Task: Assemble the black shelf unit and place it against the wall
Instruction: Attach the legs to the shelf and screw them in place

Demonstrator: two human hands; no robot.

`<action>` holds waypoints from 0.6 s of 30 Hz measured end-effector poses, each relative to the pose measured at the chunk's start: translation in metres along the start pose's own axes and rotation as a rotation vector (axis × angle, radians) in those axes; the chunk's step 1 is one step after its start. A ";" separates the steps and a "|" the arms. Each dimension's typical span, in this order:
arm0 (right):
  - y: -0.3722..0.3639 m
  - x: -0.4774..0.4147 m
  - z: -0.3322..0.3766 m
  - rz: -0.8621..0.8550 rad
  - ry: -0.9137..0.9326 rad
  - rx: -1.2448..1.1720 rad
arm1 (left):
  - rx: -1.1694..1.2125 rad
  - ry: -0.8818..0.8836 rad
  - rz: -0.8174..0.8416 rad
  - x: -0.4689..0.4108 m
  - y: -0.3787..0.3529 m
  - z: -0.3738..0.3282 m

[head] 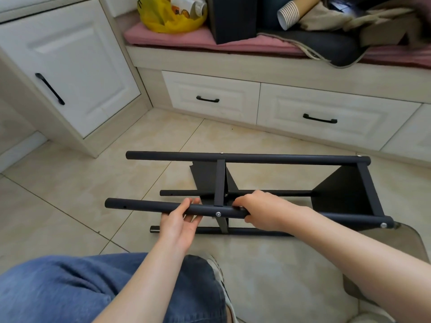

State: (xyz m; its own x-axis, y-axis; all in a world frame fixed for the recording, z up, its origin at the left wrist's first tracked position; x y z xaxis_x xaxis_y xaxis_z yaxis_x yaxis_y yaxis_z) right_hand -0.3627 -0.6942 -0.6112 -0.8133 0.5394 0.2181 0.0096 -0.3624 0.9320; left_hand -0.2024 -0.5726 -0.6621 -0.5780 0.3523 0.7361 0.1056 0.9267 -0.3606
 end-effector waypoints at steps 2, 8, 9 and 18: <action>0.002 0.001 0.000 -0.026 0.024 0.091 | 0.012 -0.012 0.013 0.001 -0.002 0.000; 0.013 0.002 -0.003 -0.029 0.036 0.143 | 0.026 -0.074 0.026 0.015 -0.012 0.002; 0.016 0.003 -0.005 -0.028 0.032 0.147 | 0.028 -0.084 0.033 0.018 -0.015 0.002; 0.048 0.005 -0.016 -0.138 0.034 0.194 | 0.069 -0.181 0.113 0.042 -0.044 -0.012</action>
State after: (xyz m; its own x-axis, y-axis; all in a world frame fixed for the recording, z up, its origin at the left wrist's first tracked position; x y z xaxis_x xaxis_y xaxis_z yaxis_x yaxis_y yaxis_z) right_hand -0.3759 -0.7209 -0.5704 -0.8340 0.5462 0.0782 0.0063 -0.1323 0.9912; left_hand -0.2213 -0.5973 -0.6085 -0.7018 0.4183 0.5766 0.1260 0.8696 -0.4775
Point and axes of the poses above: each hand's wrist, its own x-axis away from the middle knuckle, its own y-axis out of the back of the hand, z = x × y, the point moved 4 cm from there along -x, towards the middle knuckle, and after that the axes turned 10 degrees about -z, right-handed, at the moved point
